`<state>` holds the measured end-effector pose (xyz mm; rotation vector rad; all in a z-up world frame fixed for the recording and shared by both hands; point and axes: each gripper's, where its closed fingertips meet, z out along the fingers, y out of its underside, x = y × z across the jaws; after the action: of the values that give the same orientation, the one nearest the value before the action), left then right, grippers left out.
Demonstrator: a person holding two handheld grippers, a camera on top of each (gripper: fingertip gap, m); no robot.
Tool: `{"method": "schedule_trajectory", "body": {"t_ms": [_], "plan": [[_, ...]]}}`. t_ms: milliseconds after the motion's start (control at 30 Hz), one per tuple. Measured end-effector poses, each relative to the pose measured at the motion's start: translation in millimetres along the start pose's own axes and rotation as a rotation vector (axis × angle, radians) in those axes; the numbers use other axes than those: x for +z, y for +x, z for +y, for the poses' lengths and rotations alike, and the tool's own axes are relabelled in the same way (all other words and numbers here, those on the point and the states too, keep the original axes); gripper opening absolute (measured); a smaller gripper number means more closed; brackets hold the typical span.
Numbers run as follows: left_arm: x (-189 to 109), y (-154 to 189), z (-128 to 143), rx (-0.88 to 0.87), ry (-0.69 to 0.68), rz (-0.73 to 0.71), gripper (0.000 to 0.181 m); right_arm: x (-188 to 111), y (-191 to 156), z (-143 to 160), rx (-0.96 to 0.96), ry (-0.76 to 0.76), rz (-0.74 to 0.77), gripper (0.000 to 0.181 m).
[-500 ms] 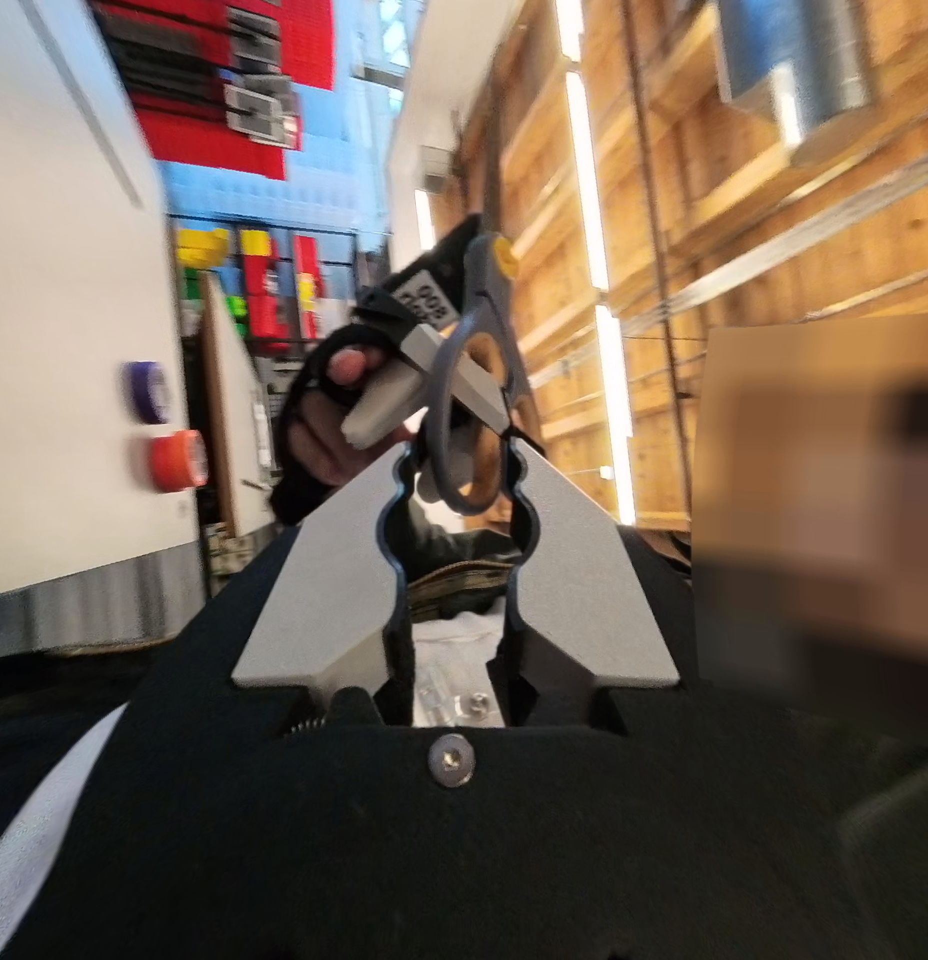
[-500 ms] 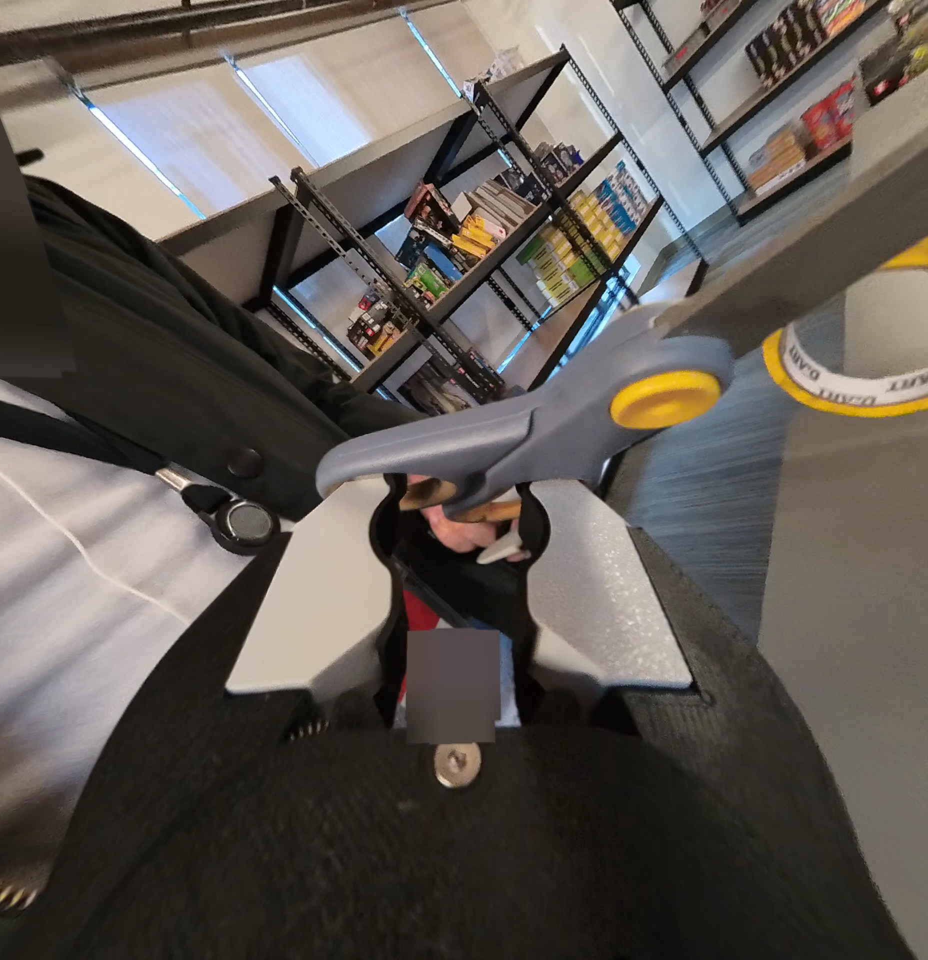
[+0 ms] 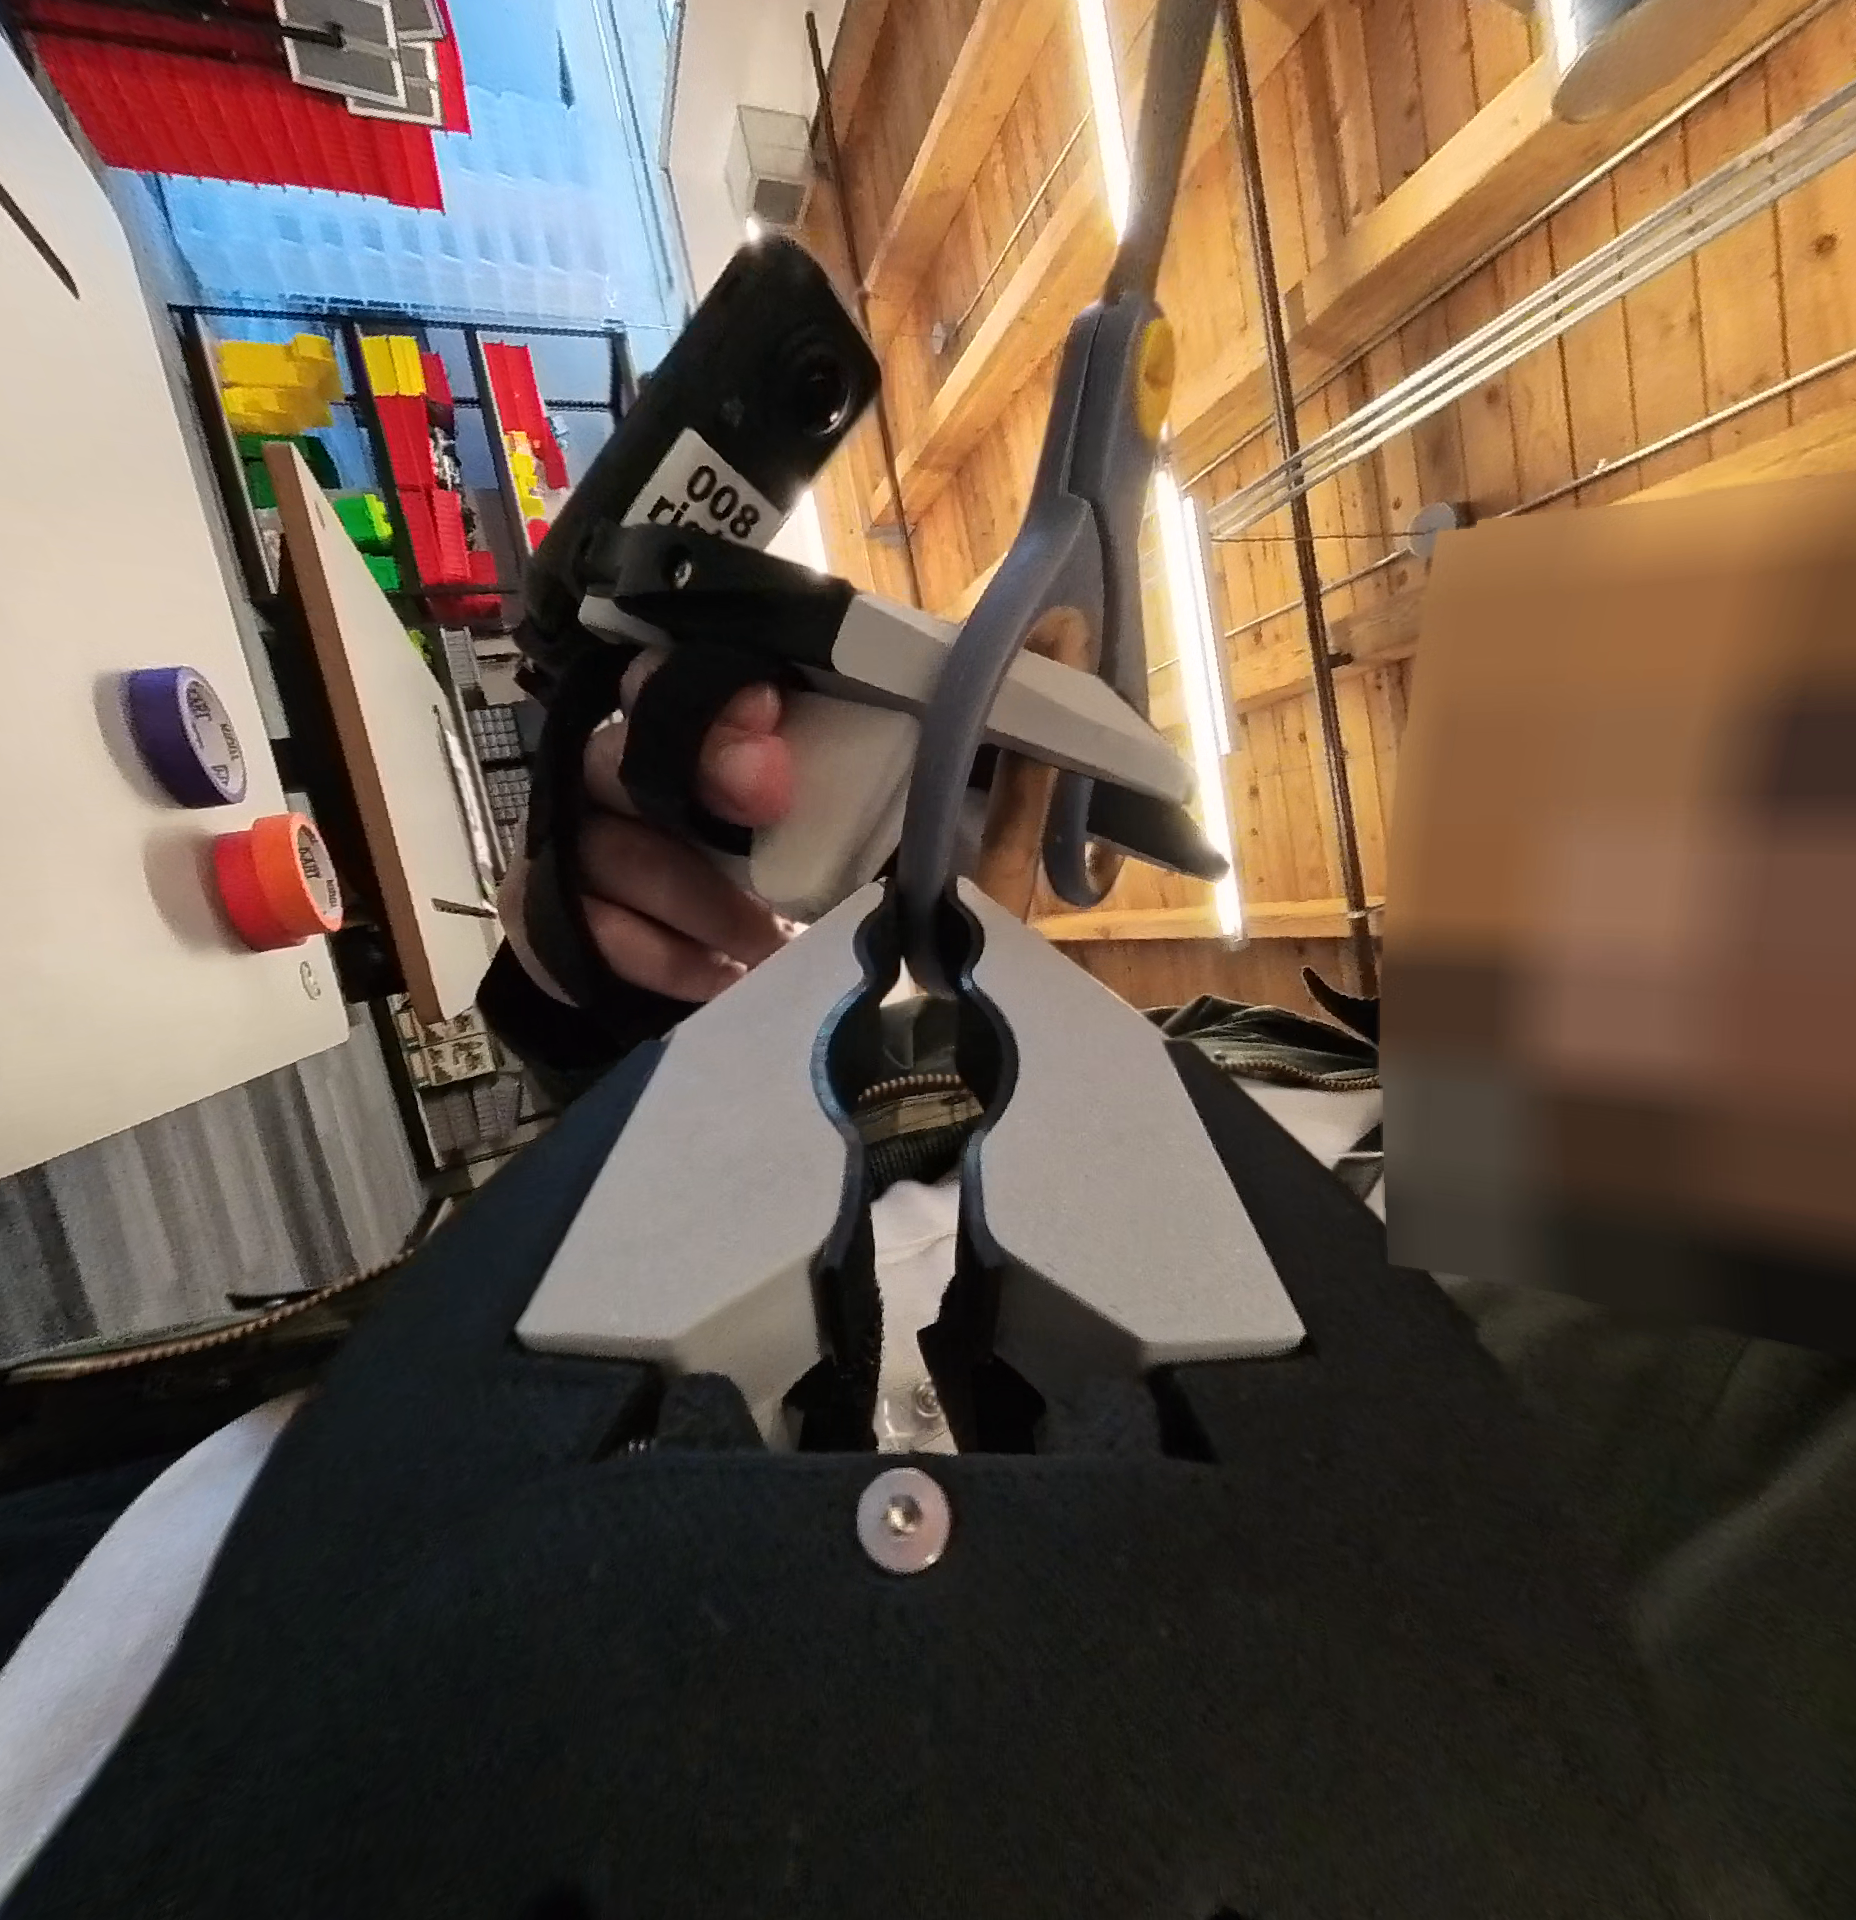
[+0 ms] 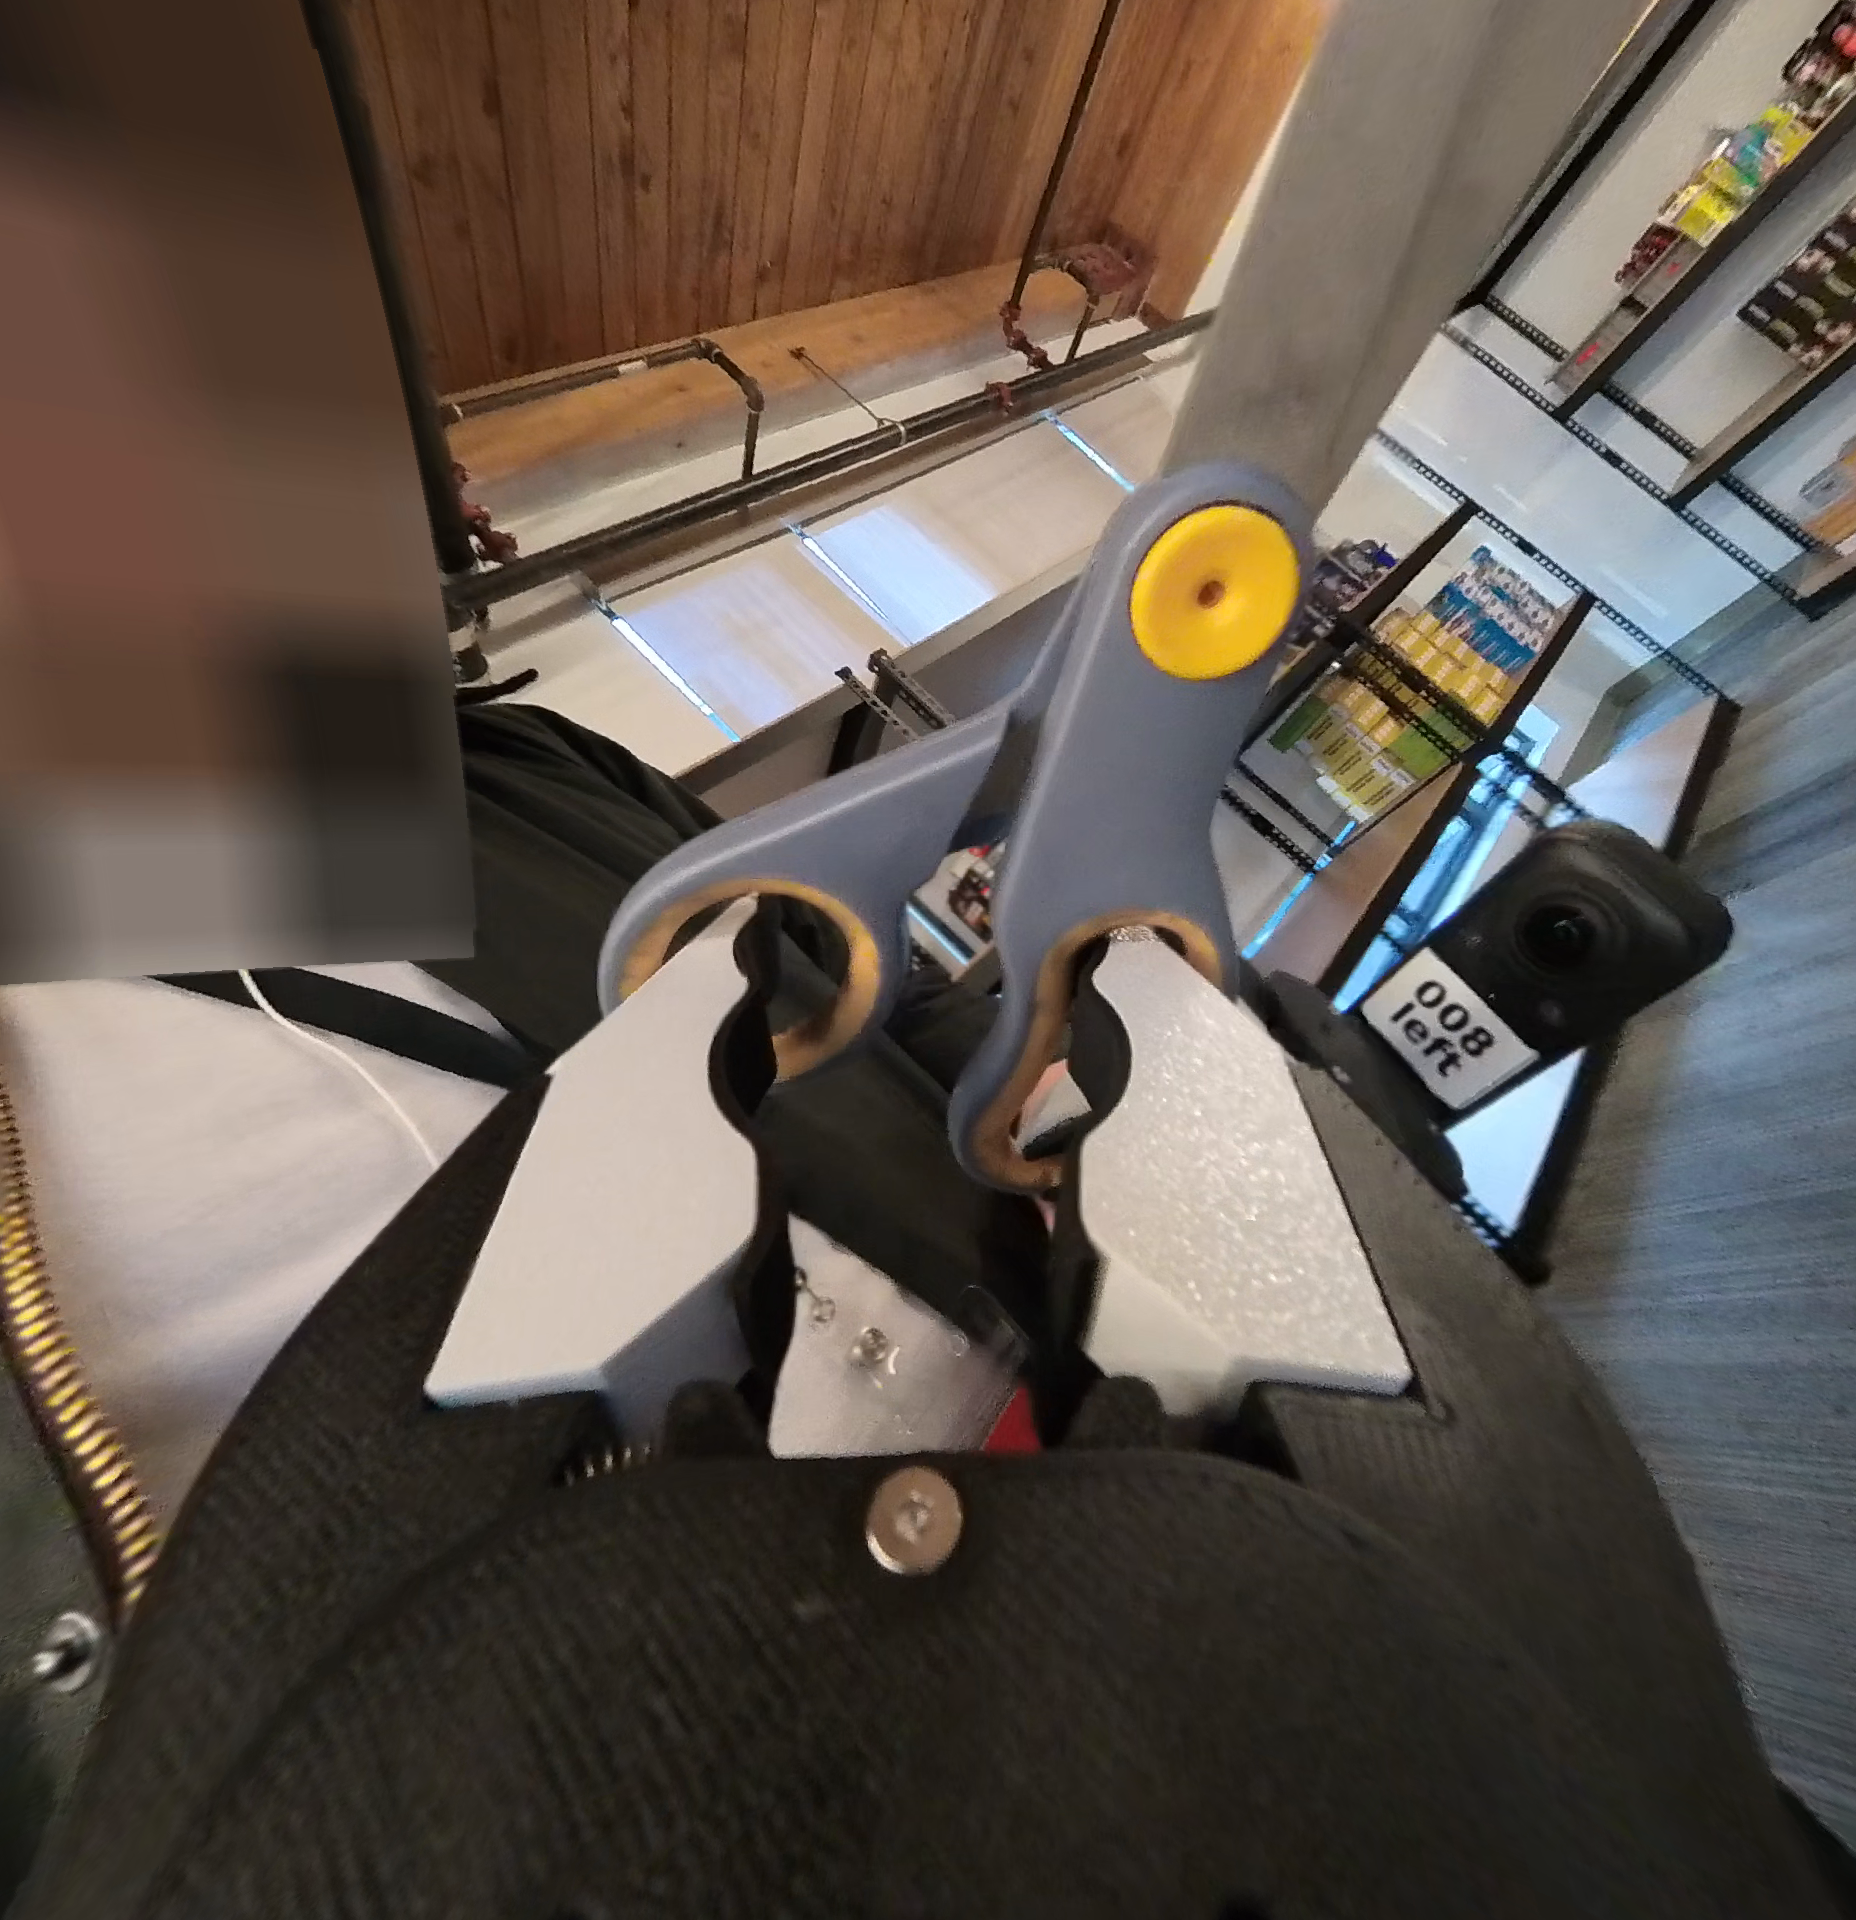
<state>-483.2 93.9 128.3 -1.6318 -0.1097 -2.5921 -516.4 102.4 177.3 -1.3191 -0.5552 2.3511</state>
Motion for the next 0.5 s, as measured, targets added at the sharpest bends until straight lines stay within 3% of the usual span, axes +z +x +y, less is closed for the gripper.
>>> {"method": "schedule_trajectory", "body": {"t_ms": [133,233,333,433,500], "plan": [[-2,-9,4,0.001,-0.035,-0.049,0.004,-5,6,6,0.091,-0.042,0.023,0.052],[-4,-17,11,-0.023,-0.072,-0.056,0.004,-6,11,19,0.108,-0.126,0.063,0.038],[-12,-32,7,-0.035,-0.039,-0.100,0.006,-11,27,28,0.094,-0.197,0.159,0.039],[-27,-54,4,-0.043,-0.014,-0.213,0.042,-13,33,33,0.083,-0.247,0.198,0.039],[-45,-62,2,-0.048,0.016,-0.266,0.045,-17,43,40,0.068,-0.312,0.263,0.040]]}}
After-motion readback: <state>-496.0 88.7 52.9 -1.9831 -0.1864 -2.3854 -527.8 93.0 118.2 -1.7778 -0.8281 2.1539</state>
